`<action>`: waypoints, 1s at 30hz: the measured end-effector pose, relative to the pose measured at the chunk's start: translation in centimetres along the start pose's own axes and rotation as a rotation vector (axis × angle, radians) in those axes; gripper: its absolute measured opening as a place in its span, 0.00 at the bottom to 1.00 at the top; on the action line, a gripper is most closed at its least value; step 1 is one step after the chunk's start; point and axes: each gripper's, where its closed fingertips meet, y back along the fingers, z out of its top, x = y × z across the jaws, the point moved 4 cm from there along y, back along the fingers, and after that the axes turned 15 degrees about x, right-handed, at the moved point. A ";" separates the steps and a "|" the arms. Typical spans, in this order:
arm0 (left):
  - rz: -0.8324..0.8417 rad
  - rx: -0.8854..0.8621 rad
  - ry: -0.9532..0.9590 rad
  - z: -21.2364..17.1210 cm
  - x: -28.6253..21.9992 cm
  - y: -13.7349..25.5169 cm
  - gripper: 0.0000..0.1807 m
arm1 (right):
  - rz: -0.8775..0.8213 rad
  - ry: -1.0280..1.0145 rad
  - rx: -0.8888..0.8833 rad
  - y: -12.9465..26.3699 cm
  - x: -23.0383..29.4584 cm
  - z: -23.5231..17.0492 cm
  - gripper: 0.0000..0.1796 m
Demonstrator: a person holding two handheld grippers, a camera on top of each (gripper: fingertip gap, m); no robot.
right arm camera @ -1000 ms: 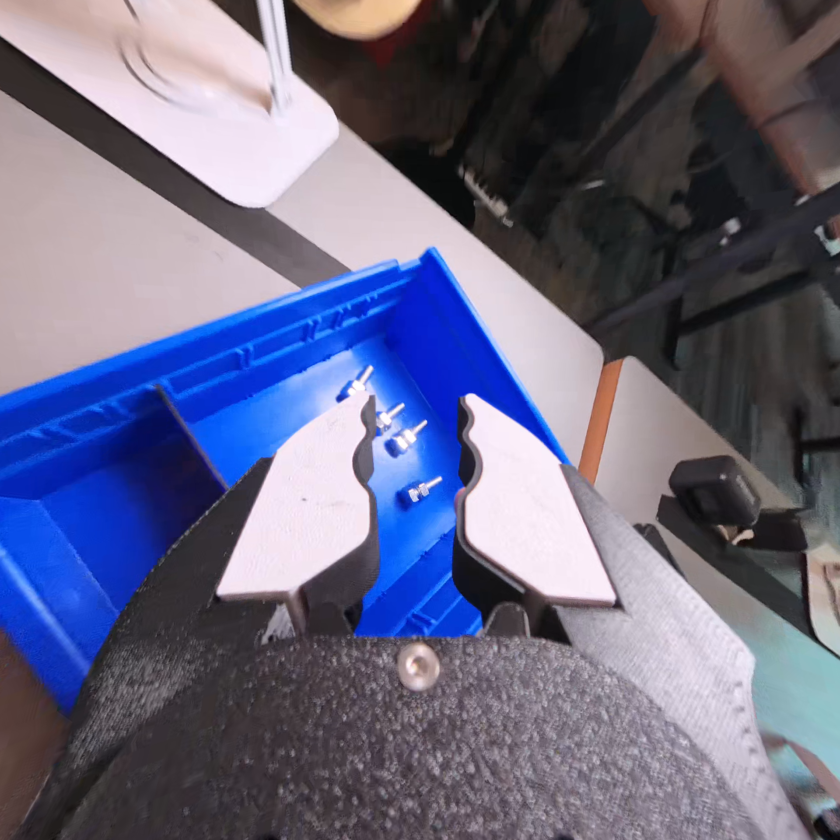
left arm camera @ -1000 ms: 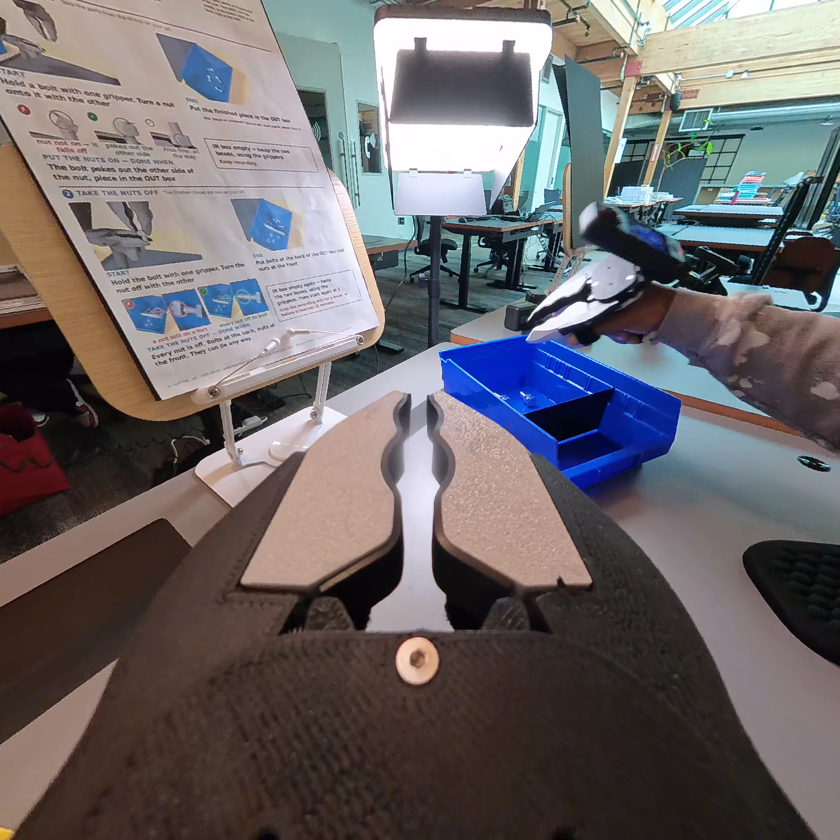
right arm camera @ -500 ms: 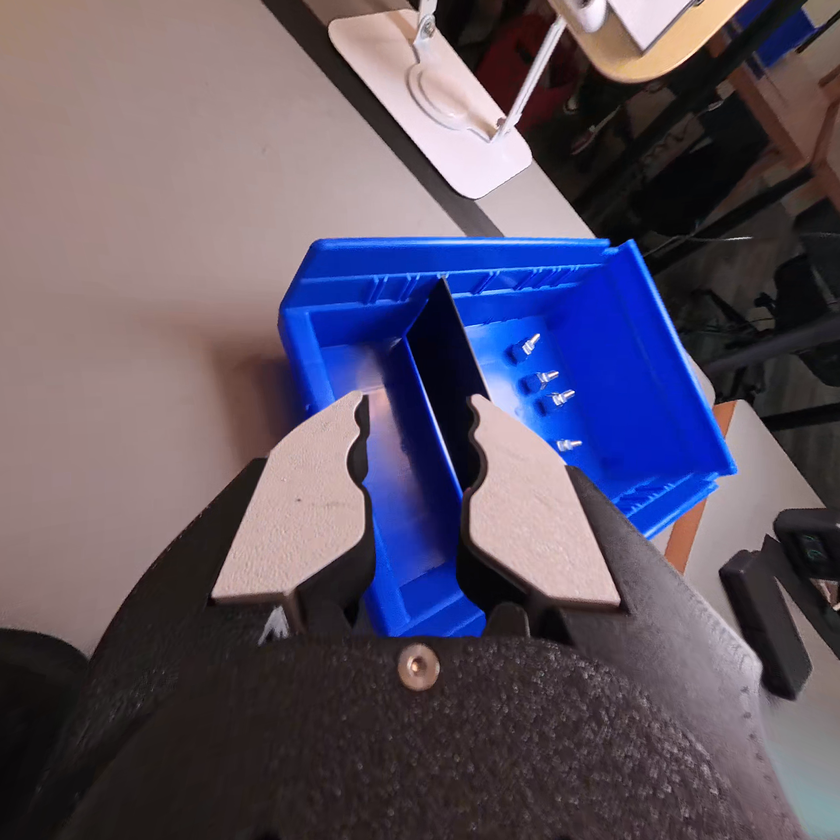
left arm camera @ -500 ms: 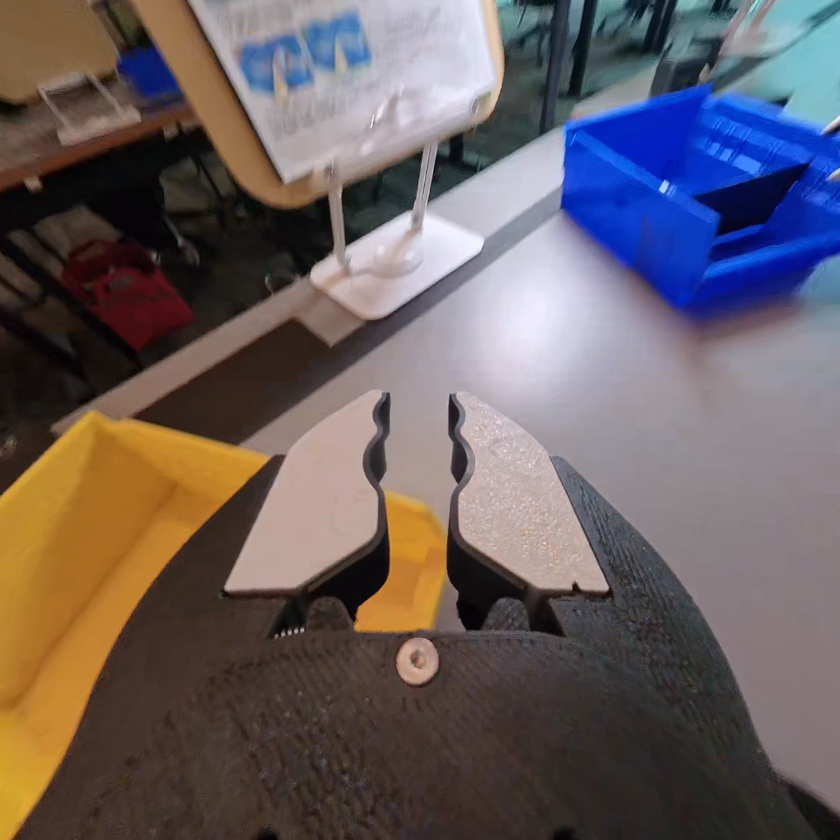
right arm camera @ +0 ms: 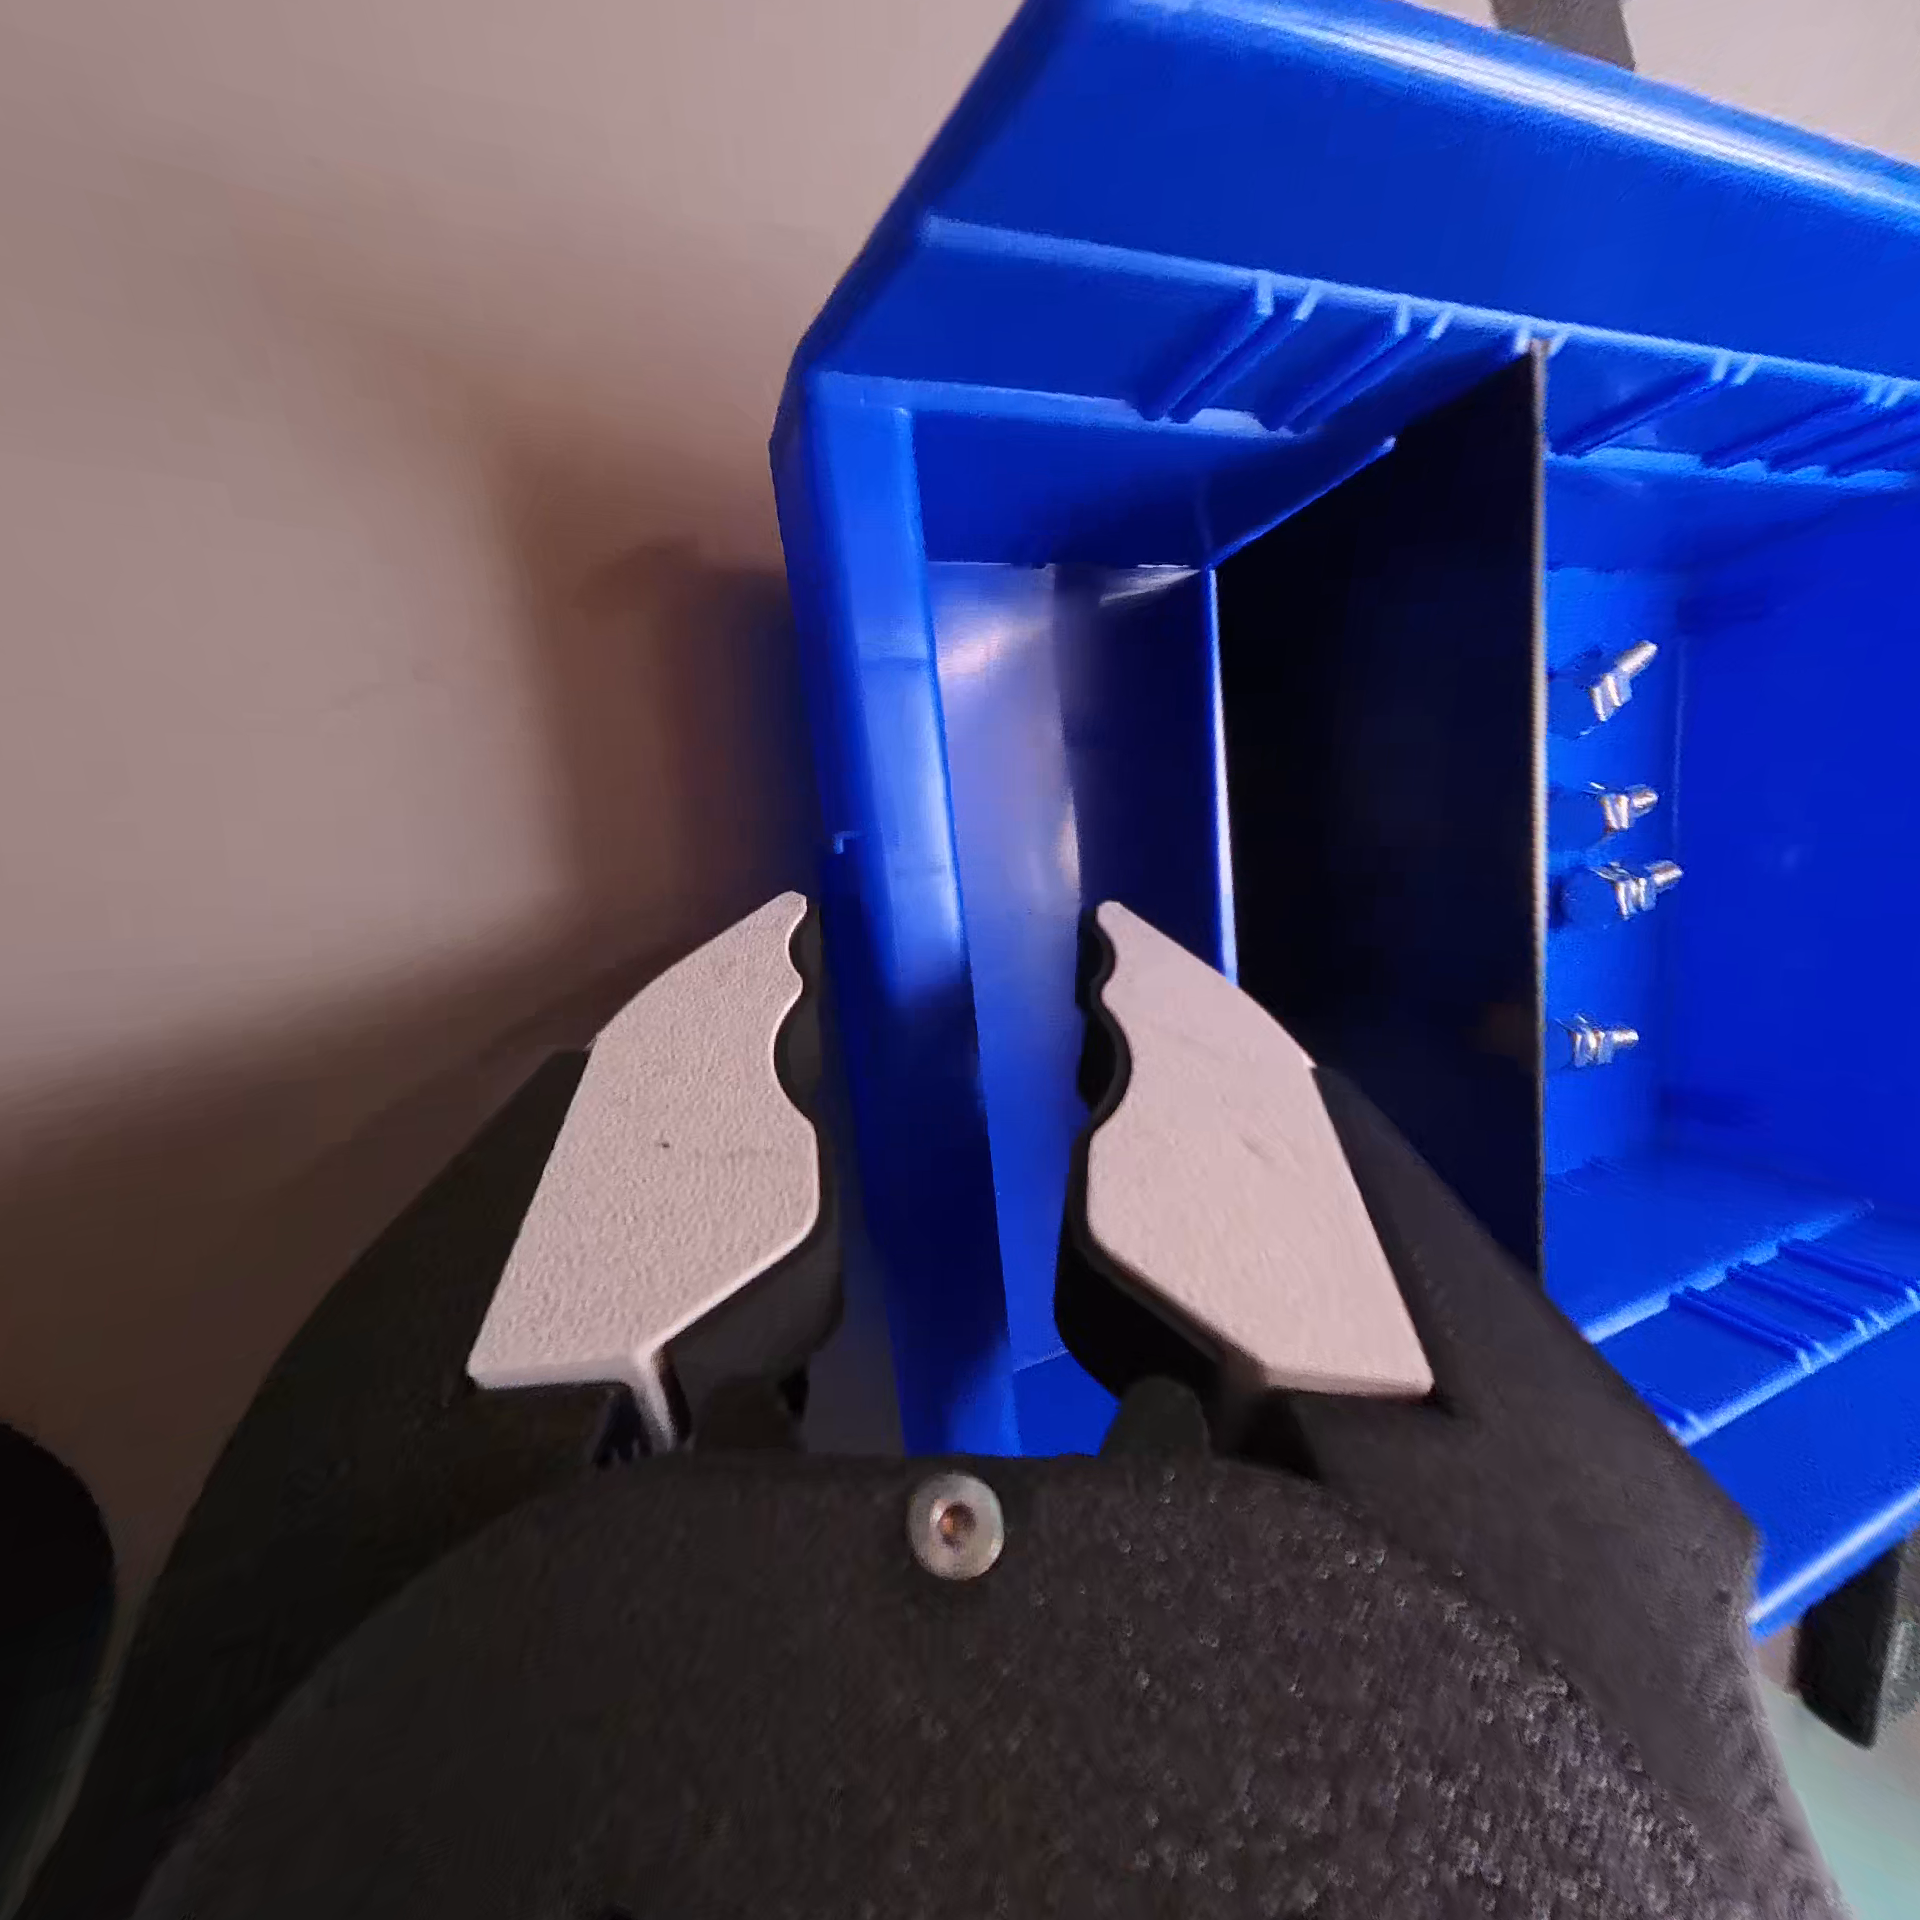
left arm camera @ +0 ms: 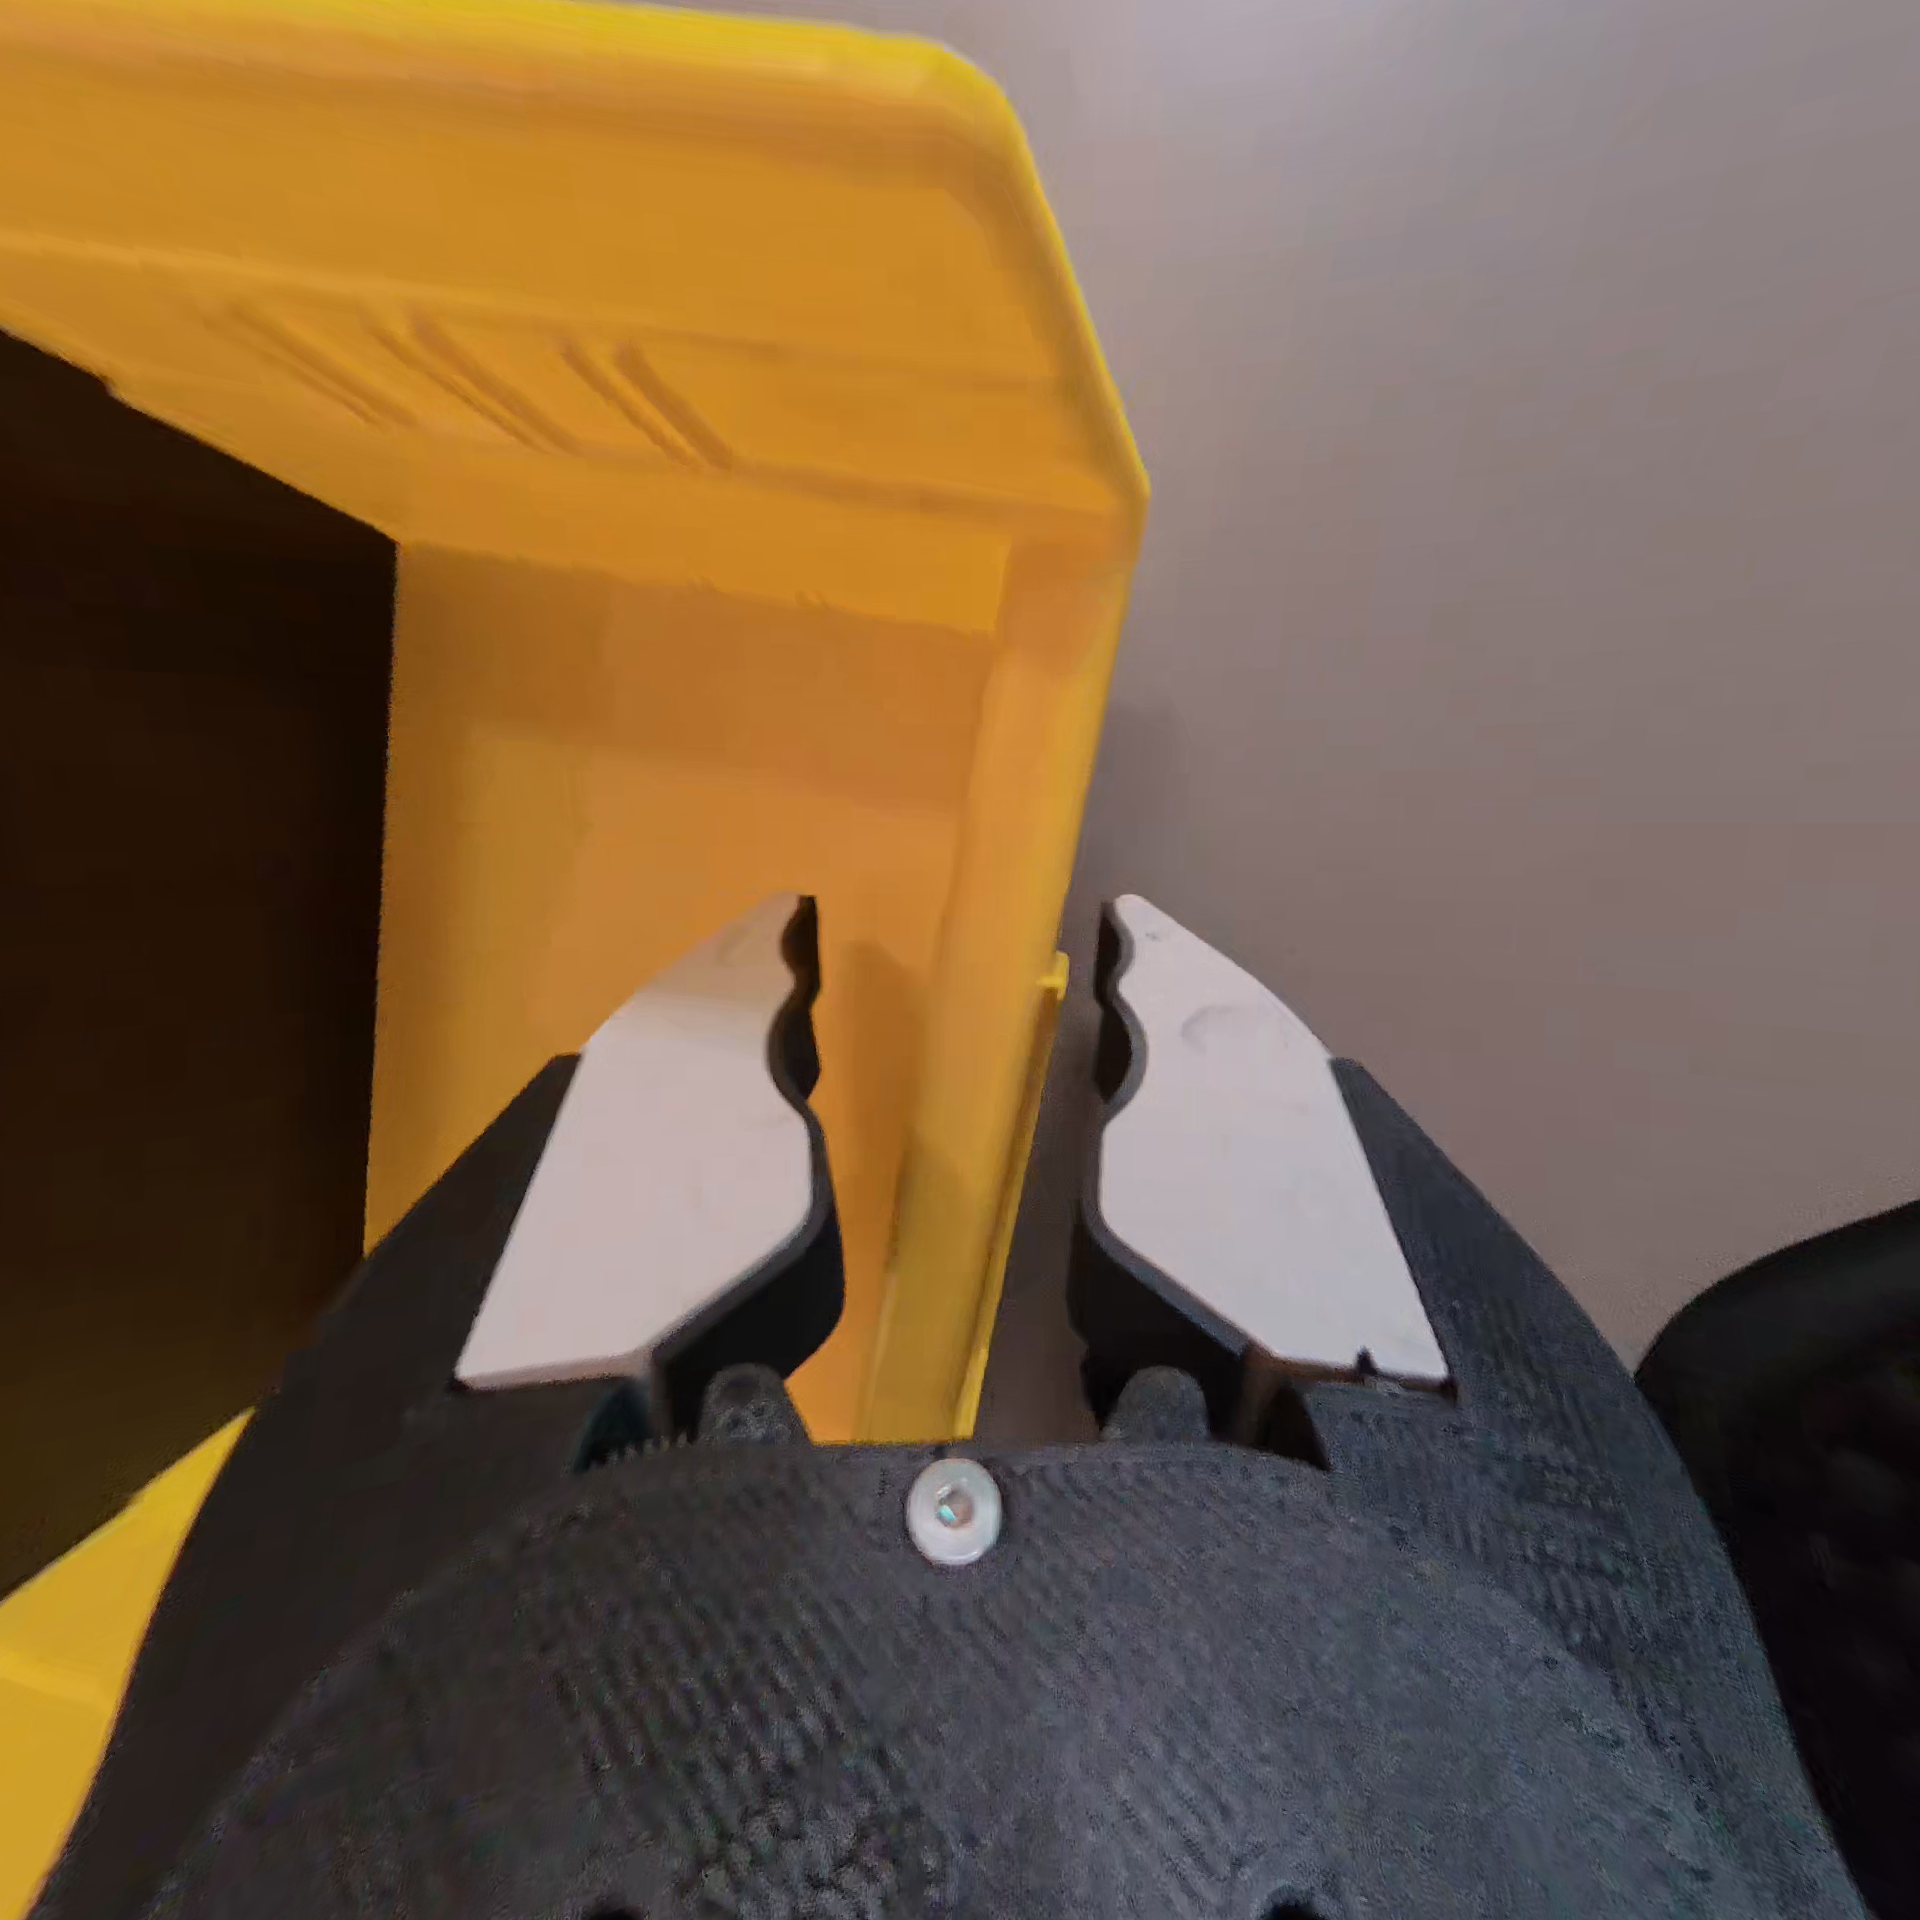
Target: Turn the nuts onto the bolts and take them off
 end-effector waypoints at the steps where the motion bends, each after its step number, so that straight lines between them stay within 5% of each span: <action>1: 0.012 0.031 -0.046 0.0 -0.2 -0.5 0.22 | 0.009 0.011 0.017 -0.2 0.2 0.1 0.24; 3: 0.035 0.064 -0.127 0.4 -0.6 -1.2 0.14 | 0.024 0.047 0.039 -0.5 0.8 0.4 0.16; 9: -0.006 -0.022 -0.164 4.5 -3.5 -1.3 0.13 | -0.049 0.116 -0.023 -0.3 2.3 1.0 0.16; 23: 0.019 -0.188 -0.633 18.6 -15.9 -0.9 0.15 | -0.073 0.349 -0.189 4.2 14.4 1.7 0.17; 30: -0.012 -0.623 -0.469 20.5 -17.4 4.9 0.19 | -0.012 -0.026 -0.570 12.9 14.8 0.0 0.17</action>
